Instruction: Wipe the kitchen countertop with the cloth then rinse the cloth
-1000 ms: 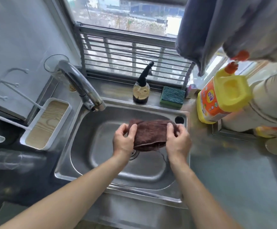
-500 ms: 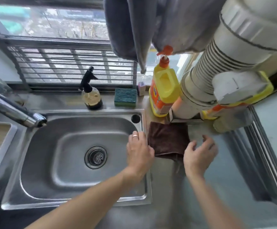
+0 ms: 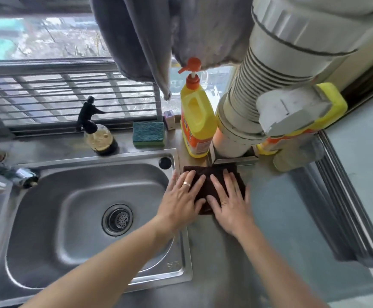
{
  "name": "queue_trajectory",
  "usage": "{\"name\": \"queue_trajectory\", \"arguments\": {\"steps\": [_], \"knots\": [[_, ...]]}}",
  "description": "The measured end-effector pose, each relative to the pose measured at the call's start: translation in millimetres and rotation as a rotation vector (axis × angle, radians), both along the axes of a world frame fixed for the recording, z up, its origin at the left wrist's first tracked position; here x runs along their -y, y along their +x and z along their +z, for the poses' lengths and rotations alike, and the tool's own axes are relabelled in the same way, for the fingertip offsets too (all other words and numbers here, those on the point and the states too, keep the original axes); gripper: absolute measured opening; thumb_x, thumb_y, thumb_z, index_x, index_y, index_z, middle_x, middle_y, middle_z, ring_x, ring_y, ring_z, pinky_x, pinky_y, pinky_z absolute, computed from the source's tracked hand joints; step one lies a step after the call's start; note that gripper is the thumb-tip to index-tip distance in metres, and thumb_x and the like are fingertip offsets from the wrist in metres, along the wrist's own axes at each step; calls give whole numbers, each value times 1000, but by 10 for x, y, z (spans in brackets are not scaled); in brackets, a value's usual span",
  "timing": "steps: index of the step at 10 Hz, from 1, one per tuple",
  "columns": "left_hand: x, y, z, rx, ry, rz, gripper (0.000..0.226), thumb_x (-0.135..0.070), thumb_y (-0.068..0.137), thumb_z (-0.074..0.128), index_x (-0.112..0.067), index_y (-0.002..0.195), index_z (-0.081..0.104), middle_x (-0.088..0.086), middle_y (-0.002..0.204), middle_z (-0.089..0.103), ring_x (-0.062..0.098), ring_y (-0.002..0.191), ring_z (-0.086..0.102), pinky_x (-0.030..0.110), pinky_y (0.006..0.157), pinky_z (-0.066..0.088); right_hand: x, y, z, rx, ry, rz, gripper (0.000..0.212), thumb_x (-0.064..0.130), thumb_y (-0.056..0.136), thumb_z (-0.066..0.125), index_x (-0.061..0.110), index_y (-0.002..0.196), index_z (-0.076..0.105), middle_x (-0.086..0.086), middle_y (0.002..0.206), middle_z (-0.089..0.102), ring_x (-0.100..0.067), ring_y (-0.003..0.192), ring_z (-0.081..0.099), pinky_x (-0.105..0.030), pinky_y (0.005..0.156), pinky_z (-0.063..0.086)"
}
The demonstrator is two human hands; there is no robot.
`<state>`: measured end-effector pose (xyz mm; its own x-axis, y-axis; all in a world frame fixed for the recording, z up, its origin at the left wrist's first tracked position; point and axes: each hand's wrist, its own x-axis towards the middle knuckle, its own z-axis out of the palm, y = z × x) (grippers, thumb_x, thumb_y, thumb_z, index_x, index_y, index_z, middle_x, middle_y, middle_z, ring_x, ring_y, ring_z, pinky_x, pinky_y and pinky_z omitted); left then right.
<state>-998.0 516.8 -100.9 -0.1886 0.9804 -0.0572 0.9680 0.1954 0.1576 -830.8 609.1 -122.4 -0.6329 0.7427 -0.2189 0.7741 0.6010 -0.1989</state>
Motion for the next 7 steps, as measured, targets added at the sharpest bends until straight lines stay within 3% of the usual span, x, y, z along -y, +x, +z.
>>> {"name": "queue_trajectory", "arguments": {"steps": [2, 4, 6, 7], "knots": [[-116, -108, 140, -21, -174, -53, 75, -62, 99, 33, -31, 162, 8, 9, 168, 16, 26, 156, 10, 57, 120, -17, -64, -70, 76, 63, -57, -28, 72, 67, 90, 2, 47, 158, -9, 2, 171, -13, -16, 157, -16, -57, 123, -14], [-12, 13, 115, -3, -265, 27, 72, -61, 99, 15, -32, 159, -11, 5, 170, -7, 21, 157, -9, 57, 119, -18, 9, -86, 143, 54, -53, -33, 72, 66, 90, -1, 46, 158, -10, 1, 171, -11, -19, 158, -12, -55, 124, -12], [-5, 4, 199, 70, -297, 41, 71, -60, 102, 23, -34, 160, -9, 2, 170, -9, 18, 157, -12, 58, 122, -12, 4, -125, 220, 103, -111, -40, 70, 68, 92, 3, 47, 157, -10, 3, 171, -15, -17, 157, -15, -57, 124, -9], [16, -8, 427, 157, -81, 87, 74, -53, 96, 48, -34, 160, 16, 7, 168, 14, 24, 156, 7, 55, 125, 0, -64, -164, 443, -2, -186, -91, 64, 59, 100, 40, 41, 158, 21, 0, 171, 6, -18, 158, 2, -58, 125, -1]]}}
